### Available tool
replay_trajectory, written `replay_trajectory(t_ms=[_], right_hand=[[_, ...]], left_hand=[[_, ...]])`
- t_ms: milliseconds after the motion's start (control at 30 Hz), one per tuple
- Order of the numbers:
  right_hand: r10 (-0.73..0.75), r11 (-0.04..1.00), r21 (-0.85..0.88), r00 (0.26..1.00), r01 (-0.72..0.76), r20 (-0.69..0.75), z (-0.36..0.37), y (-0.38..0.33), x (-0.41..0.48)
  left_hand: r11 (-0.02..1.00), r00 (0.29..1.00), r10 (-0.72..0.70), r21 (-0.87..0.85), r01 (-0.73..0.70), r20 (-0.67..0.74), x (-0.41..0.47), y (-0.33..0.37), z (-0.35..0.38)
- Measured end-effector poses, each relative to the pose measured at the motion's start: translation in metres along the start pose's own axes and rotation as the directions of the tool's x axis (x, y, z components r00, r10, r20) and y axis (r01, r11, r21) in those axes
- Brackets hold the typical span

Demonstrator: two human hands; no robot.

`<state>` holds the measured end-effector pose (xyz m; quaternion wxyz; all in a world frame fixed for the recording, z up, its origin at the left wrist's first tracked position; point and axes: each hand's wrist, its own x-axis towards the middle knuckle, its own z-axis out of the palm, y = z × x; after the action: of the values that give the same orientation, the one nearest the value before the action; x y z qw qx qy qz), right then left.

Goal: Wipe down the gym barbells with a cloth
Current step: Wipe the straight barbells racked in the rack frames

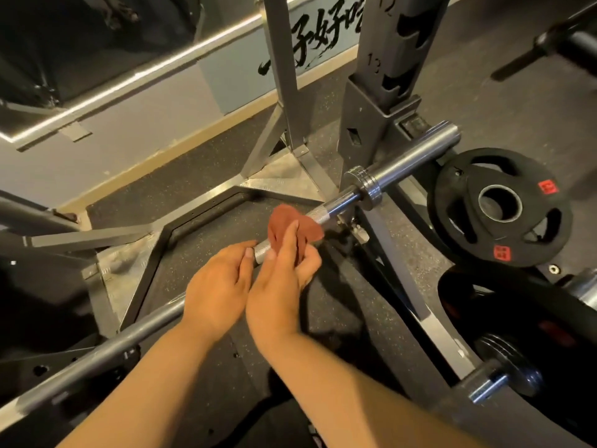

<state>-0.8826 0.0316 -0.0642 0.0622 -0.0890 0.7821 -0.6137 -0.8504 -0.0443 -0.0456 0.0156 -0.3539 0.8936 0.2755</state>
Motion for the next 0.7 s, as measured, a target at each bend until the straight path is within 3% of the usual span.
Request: replay_trajectory(t_ms=[67,100,200,267,333,400,467,533,600,667,700], right_hand=[[0.185,0.981,0.061,0.983,-0.184,-0.003,-0.008,0.001,0.023],[0.308,0.933,0.207,0.951,-0.296,-0.029,-0.015,-0.001,0.040],[0.539,0.749,0.557,0.819,-0.360,-0.195,-0.037,-0.004,0.089],[0.475,0.814,0.469,0.858,-0.342,-0.197,-0.034,-0.009,0.082],[0.304,0.938,0.184,0.952,-0.293,-0.033,-0.027,-0.006,0.052],[0.262,0.955,0.086,0.943,-0.283,0.204,-0.020,0.004,0.031],[0.211,0.977,-0.016,0.955,-0.213,0.208,-0.033,0.015,0.043],[0.219,0.958,0.168,0.970,-0.235,0.108,-0.051,0.002,0.067],[0.408,0.800,0.458,0.911,-0.387,0.058,-0.058,-0.004,0.091],[0.443,0.789,0.472,0.897,-0.394,0.008,-0.050,-0.010,0.095],[0.357,0.885,0.336,0.933,-0.322,-0.045,-0.045,-0.012,0.089]], left_hand=[[1.000,1.000,0.000,0.002,0.000,-0.005,0.001,-0.001,0.000],[1.000,1.000,0.001,0.002,-0.001,-0.008,0.001,-0.002,0.000],[1.000,1.000,0.009,0.019,-0.008,-0.020,0.000,0.000,0.002],[0.999,1.000,-0.002,0.041,0.003,-0.029,0.001,0.001,0.003],[0.998,1.000,-0.005,0.058,0.006,-0.031,0.002,0.000,0.004],[0.998,1.000,0.001,0.070,0.001,-0.028,0.005,-0.001,0.003],[0.996,1.000,-0.006,0.087,0.009,-0.031,0.006,-0.002,0.002],[0.996,0.999,-0.016,0.088,0.020,-0.046,0.008,-0.003,0.001],[0.996,0.998,-0.002,0.084,0.007,-0.057,0.007,-0.002,0.002],[0.996,0.997,0.027,0.084,-0.021,-0.066,0.005,-0.002,0.002],[0.996,0.997,0.042,0.087,-0.035,-0.070,0.004,-0.003,0.003]])
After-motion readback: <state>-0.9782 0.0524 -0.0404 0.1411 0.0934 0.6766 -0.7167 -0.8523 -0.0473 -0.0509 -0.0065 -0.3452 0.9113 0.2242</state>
